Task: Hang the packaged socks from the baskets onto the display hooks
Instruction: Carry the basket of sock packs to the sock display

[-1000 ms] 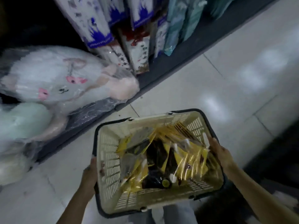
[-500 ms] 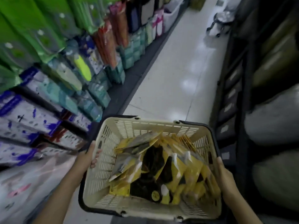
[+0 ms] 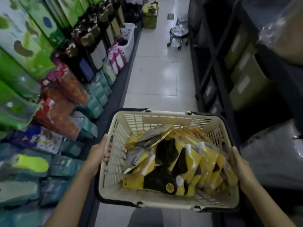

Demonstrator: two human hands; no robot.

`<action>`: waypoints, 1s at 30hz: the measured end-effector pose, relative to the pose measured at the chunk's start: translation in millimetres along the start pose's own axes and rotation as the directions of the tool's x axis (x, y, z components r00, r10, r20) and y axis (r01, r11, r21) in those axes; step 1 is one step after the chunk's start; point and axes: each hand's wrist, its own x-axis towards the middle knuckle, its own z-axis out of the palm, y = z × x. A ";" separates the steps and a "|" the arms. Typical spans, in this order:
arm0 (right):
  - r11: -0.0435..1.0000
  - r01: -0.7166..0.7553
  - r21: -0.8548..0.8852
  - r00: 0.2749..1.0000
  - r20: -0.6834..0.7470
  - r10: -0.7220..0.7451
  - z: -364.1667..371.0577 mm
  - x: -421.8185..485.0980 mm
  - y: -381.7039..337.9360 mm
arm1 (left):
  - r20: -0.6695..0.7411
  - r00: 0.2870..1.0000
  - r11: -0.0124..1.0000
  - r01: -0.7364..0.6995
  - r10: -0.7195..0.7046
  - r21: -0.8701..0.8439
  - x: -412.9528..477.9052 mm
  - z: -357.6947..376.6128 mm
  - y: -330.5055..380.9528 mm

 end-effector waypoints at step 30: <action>0.999 -0.040 0.023 0.998 0.045 0.039 322.0 663.3 -569.8 | -0.054 0.999 1.000 0.000 -0.001 -0.020 672.3 221.9 565.5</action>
